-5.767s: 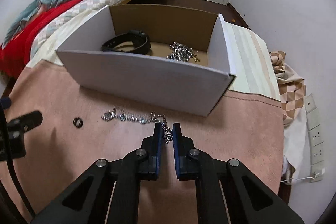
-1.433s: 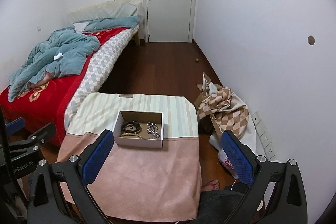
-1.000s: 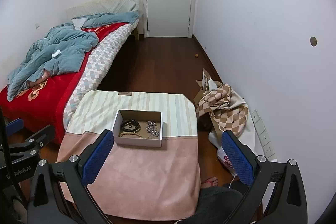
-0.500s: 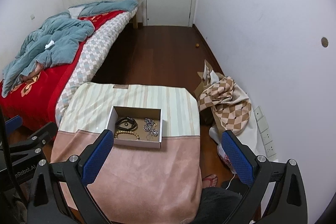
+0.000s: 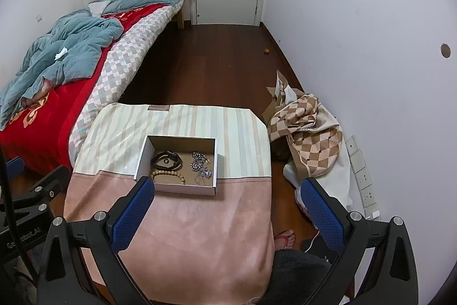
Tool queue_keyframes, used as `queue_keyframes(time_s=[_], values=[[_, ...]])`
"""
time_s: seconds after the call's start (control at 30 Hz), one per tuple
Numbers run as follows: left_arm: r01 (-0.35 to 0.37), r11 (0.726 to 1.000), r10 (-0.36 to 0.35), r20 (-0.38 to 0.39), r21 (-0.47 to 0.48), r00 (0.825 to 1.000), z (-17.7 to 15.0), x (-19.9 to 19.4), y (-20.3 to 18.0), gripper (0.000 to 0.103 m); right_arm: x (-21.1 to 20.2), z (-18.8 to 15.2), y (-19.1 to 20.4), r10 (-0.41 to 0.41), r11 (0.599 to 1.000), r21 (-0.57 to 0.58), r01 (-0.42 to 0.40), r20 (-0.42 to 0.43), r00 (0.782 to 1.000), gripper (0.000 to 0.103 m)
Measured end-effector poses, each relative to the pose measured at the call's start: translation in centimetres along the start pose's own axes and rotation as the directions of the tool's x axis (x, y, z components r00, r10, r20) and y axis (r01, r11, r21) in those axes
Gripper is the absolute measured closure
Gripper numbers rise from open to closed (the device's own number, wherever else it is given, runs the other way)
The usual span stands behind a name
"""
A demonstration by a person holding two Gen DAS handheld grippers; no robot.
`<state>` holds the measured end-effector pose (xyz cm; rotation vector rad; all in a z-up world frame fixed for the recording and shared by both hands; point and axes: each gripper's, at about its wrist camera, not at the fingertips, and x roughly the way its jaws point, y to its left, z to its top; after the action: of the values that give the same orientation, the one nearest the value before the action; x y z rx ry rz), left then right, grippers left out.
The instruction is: Organize jewelry
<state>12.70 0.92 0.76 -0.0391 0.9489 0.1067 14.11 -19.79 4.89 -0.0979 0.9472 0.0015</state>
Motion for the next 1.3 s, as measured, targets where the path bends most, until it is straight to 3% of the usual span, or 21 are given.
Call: queue_keyframes(time_s=[1.3], values=[[0.001,1.0,-0.001,0.006,0.0,1.0,-1.1,-0.5,-0.1,0.001,-0.3,-0.4,0.0,0.01,1.0,-0.02,-0.01,-0.008,1.0,0.0]])
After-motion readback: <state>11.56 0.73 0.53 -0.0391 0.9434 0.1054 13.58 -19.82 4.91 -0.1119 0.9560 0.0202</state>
